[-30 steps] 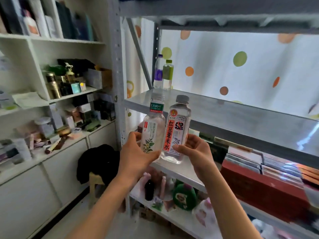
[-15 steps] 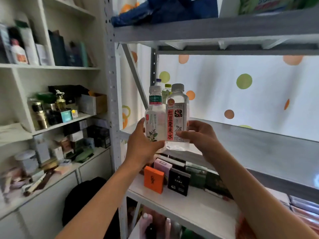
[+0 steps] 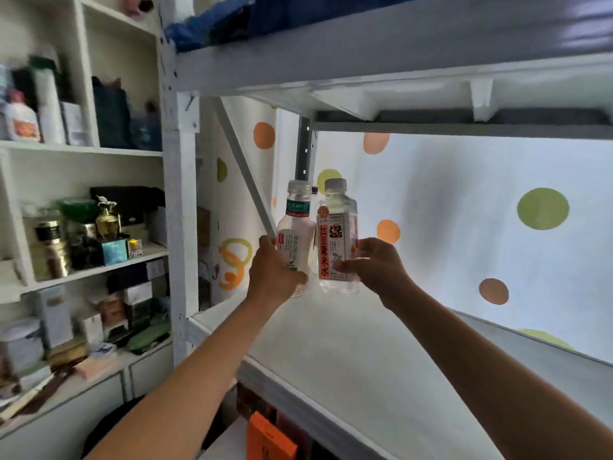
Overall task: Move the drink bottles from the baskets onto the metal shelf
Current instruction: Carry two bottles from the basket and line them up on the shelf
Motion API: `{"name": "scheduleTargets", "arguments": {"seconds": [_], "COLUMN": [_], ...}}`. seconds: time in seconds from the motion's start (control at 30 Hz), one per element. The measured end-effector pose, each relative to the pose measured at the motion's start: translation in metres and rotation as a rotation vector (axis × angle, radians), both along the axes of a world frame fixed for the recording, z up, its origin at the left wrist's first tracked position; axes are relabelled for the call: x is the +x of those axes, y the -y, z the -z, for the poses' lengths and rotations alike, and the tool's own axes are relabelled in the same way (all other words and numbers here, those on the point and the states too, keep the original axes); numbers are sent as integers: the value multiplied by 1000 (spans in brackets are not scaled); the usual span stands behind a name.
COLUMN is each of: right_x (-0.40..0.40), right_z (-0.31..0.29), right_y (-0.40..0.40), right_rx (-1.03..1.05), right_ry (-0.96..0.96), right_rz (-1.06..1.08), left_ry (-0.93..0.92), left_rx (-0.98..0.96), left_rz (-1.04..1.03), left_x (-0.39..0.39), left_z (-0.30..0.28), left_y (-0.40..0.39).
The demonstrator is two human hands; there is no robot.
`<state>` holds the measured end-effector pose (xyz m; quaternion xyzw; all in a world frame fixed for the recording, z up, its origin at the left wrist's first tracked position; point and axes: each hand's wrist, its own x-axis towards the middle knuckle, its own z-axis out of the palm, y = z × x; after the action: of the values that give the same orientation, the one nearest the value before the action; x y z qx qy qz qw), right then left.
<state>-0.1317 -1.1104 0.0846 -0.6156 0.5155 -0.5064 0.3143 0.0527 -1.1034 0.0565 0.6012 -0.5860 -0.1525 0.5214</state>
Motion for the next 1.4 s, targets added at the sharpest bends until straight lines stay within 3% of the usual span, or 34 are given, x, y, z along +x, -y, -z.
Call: {"name": "scheduleTargets", "arguments": {"seconds": [0.33,0.8,0.93,1.1,1.4], "right_x": [5,11,17,29,37], "right_z": [33,53,53,54,57], "right_y": [99,127,136,144,150], "right_rx": [16,65,75,26,-17], "right_ry": [-72,-262,-300,-358,-513], "right_rz": [36,12,58,117,138], "left_ry": [-29,56,130,379,626], "left_rx": [102,39,5,23,239], "left_rz": [-106,-130,-183,-152,-187], "left_x": [4,0,1,1,0], "left_z": [32,52,60,66,64], "left_y": [101,166,168,172,175]}}
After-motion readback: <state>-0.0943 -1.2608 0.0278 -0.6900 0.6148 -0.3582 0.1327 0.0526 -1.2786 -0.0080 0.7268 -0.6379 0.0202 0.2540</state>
